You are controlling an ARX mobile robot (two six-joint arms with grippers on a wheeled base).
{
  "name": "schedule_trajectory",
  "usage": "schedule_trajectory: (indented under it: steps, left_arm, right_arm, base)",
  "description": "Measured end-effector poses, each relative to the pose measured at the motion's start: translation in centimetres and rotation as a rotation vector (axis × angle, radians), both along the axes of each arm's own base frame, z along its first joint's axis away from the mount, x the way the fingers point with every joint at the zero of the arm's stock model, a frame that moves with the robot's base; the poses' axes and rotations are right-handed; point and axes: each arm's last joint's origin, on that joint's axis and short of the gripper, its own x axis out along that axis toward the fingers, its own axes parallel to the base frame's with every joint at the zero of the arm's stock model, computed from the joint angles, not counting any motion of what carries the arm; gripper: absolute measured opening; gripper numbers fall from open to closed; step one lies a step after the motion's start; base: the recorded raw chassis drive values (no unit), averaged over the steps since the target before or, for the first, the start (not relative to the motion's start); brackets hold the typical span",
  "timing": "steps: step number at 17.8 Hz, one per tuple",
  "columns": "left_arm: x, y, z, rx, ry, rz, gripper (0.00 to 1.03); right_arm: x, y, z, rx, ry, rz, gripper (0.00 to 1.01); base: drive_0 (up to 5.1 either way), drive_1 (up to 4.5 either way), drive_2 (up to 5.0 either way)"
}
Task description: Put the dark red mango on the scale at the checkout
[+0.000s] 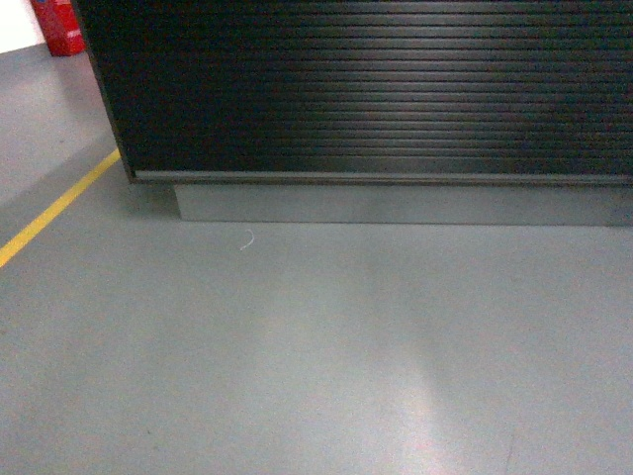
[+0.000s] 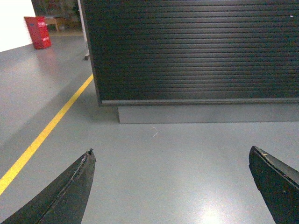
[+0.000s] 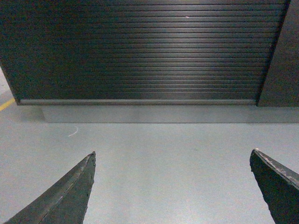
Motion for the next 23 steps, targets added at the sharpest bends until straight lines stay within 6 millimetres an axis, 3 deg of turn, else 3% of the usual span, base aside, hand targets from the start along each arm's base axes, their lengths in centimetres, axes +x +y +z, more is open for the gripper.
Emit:
schedule_trajectory:
  steps: [19,23]
  left_arm:
    - [0.00,0.00,-0.02,0.003,0.002,0.001,0.98]
    - [0.00,0.00,-0.01,0.003,0.001,0.001,0.98]
  right_arm:
    - [0.00,0.00,0.01,0.000,-0.001,0.001,0.98]
    - [0.00,0.00,0.01,0.000,-0.002,0.000,0.98]
  base:
    - [0.0,4.04,-4.1]
    - [0.0,1.93,-2.0]
